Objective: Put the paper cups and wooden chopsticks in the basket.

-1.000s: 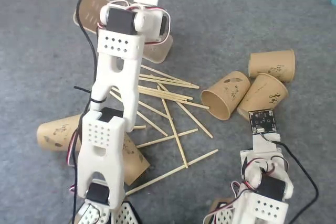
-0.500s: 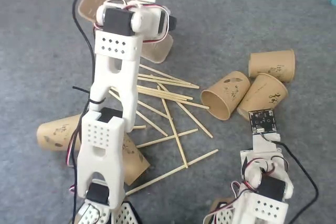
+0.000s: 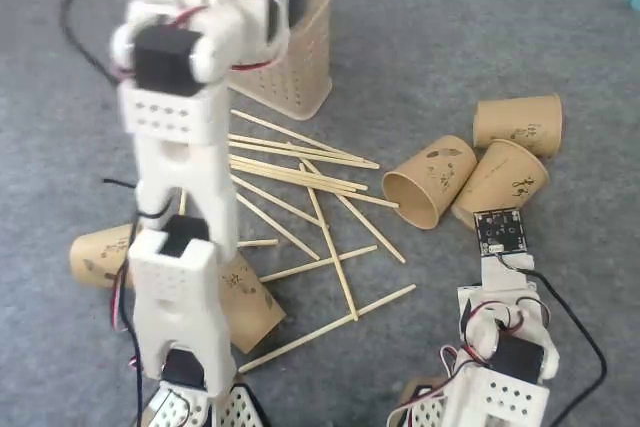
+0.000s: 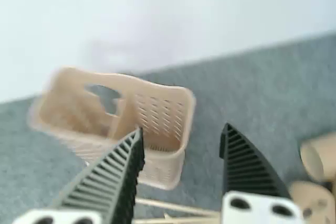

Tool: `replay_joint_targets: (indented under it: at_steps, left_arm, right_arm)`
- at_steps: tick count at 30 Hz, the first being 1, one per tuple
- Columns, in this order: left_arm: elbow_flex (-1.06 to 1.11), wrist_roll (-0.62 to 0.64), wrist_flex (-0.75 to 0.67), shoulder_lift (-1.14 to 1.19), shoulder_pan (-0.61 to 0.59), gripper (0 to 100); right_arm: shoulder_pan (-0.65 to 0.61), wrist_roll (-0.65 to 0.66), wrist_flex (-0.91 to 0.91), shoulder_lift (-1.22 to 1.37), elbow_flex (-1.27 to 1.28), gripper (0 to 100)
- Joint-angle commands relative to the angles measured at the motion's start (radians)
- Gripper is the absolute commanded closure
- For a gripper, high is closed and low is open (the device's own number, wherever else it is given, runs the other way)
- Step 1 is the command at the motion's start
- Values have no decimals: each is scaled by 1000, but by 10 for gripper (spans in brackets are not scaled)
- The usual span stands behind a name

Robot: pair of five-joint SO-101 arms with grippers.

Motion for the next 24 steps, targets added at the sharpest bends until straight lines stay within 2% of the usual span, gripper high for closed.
replay_joint_targets:
  at_steps: [1, 12, 14, 18, 24]
  left_arm:
    - [5, 2, 35, -137, -84, 776]
    - [455, -5, 35, -339, -272, 776]
    - [529, -6, 35, -384, -302, 776]
    - [667, -18, 28, -496, -393, 822]
    - [980, -86, -43, -661, -517, 863]
  right_arm:
    - [7, 6, -1, -15, -18, 991]
    - [68, -2, -12, -15, -40, 991]
    - [67, -37, -13, -15, -55, 991]
    - [56, -130, -12, -13, -135, 990]
    - [-10, -138, -5, -1, -341, 990]
